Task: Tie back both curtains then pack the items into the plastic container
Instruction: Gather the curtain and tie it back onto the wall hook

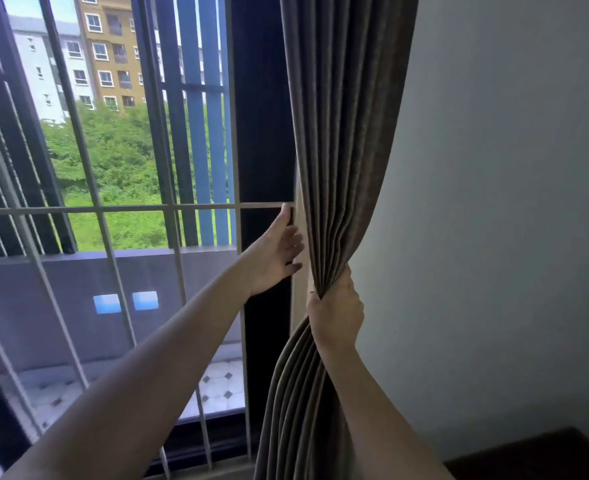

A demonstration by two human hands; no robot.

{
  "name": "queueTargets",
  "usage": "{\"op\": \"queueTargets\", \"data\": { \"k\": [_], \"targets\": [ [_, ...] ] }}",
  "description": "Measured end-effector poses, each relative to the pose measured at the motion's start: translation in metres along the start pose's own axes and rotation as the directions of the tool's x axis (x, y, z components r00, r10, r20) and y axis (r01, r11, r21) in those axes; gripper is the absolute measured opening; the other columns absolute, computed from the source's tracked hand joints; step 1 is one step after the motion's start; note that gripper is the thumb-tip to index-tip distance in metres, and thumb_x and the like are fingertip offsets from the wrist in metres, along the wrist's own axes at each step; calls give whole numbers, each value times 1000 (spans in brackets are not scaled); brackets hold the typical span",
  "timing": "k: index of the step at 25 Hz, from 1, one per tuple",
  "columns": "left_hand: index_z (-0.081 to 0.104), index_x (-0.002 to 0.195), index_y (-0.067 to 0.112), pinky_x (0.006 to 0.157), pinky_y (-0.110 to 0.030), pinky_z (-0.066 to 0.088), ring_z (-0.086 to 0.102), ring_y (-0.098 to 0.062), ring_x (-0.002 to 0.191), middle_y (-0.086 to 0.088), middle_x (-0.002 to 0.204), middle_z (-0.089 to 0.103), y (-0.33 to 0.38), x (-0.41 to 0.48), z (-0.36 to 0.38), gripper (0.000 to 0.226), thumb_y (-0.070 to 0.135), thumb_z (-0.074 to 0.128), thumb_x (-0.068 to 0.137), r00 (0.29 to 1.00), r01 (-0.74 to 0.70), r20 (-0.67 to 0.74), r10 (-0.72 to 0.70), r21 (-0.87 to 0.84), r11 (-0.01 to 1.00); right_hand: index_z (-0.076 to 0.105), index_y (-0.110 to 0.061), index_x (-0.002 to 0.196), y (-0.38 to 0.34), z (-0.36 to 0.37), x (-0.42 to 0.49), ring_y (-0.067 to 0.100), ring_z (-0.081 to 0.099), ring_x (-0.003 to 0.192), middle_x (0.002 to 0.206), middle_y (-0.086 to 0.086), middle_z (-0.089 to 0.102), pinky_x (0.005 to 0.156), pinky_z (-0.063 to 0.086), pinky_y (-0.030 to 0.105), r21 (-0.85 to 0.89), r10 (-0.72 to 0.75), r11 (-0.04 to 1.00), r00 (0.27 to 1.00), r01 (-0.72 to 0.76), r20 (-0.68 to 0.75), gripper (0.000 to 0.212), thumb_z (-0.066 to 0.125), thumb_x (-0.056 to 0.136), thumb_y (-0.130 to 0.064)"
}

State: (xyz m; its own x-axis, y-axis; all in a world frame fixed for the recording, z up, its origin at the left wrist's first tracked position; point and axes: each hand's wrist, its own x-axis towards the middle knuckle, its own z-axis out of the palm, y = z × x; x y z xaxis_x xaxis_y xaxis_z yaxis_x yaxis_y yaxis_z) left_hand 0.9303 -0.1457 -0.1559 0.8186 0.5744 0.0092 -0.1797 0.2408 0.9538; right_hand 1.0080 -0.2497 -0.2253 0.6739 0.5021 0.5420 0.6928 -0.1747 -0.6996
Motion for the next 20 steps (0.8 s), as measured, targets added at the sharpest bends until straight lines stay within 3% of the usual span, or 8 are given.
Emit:
{"op": "queueTargets", "data": {
  "k": [3, 6, 10, 13, 16, 20],
  "targets": [
    [57, 116, 7, 86, -31, 46, 59, -14, 100, -2, 107, 62, -47, 21, -2, 50, 49, 56, 87, 941, 128, -332, -67, 163, 978, 33, -7, 141, 16, -20, 9, 32, 62, 100, 117, 14, 62, 83, 48, 38, -41, -6, 999, 1000, 7, 23, 61, 61, 87, -16],
    [61, 115, -1, 80, -31, 51, 62, -16, 80, -7, 92, 65, -87, 37, -8, 33, 19, 57, 89, 879, 257, -473, -64, 356, 898, 36, -5, 138, 33, -38, 25, 35, 61, 101, 116, 15, 62, 84, 47, 39, -70, -3, 998, 1000, 5, 31, 61, 63, 85, -17],
    [59, 118, 5, 90, -28, 47, 59, -17, 102, -7, 119, 62, -128, 54, -19, 28, 13, 49, 92, 872, 432, -480, -90, 673, 600, 39, -2, 136, 54, -55, 41, 37, 62, 97, 109, 18, 64, 84, 50, 40, -113, -45, 992, 998, 49, 36, 62, 66, 81, -14],
    [57, 121, 0, 90, -34, 51, 60, -25, 105, -12, 119, 59, -153, 66, -18, 37, 14, 57, 87, 894, 396, -445, -47, 738, 547, 41, -1, 134, 62, -62, 51, 37, 62, 95, 107, 18, 64, 84, 51, 40, -119, -64, 991, 997, 69, 45, 58, 66, 82, -12],
    [48, 130, 0, 96, -32, 44, 52, -30, 119, -15, 130, 52, -171, 77, -4, 40, 14, 51, 92, 907, 414, -413, -88, 828, 379, 45, -1, 130, 67, -64, 62, 37, 62, 93, 103, 19, 65, 84, 52, 43, -89, -66, 993, 996, 72, 66, 51, 63, 84, -13],
    [47, 129, 5, 80, -26, 40, 54, -28, 117, -11, 126, 55, -200, 94, 4, 41, 25, 51, 94, 908, 415, -409, -89, 854, 315, 51, -2, 122, 69, -70, 68, 32, 63, 93, 103, 16, 66, 82, 50, 32, -26, -61, 998, 990, 65, 127, 40, 62, 85, -12]
  ]
}}
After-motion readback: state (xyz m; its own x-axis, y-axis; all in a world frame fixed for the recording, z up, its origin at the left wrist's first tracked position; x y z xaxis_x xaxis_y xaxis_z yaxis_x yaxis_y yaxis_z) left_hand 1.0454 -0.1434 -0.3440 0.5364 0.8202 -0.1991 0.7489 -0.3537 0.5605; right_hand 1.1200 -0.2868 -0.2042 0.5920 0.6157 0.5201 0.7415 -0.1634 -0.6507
